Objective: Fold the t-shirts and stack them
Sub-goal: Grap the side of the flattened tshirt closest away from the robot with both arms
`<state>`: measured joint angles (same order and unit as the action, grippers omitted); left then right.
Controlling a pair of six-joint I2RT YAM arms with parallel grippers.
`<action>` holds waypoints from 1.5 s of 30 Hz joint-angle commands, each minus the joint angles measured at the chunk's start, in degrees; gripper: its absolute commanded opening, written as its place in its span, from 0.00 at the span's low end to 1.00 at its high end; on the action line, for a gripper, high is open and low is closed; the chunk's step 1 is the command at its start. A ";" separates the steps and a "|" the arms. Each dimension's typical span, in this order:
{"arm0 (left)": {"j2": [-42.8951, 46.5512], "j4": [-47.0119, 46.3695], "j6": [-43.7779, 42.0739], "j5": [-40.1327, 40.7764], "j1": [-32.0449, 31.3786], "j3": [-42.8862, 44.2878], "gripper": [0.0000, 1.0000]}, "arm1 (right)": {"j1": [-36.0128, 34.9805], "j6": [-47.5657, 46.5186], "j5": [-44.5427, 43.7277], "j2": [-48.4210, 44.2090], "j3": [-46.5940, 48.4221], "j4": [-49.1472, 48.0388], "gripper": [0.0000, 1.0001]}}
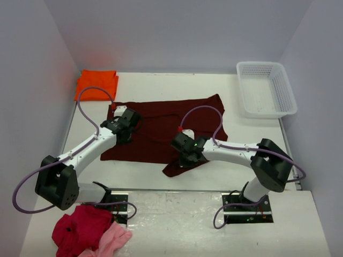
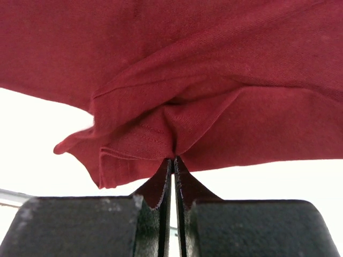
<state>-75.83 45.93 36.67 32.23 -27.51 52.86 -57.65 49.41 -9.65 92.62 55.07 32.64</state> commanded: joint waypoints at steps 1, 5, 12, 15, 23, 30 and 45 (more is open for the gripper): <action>-0.45 0.99 1.57 3.36 -0.27 -0.13 0.36 | -0.36 -0.80 -3.09 -4.72 1.62 1.63 0.00; -2.56 4.33 3.75 7.40 -0.01 2.94 0.60 | -0.36 -2.12 -3.45 -7.62 0.31 0.24 0.00; -5.82 11.88 6.22 6.35 4.65 7.87 0.67 | -0.36 -5.20 -0.55 -9.91 -2.77 -6.01 0.00; -5.20 14.61 6.93 8.72 6.14 9.45 0.69 | -0.45 -6.25 -1.07 -10.18 -3.04 -6.71 0.00; -4.76 16.83 7.28 11.28 8.70 8.76 0.80 | -0.71 -7.66 -3.27 -13.16 -2.69 -6.45 0.00; -5.03 12.43 5.35 4.25 10.28 5.94 0.81 | -0.80 -8.19 -3.62 -14.22 -2.34 -5.31 0.00; -8.54 7.60 0.08 -12.71 23.54 2.69 0.84 | -1.15 -10.12 -2.75 -18.79 -5.32 -6.89 0.00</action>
<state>-82.74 56.21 39.27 25.28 -6.66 57.36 -58.50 40.69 -11.42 75.88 50.46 27.44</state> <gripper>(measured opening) 0.851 0.006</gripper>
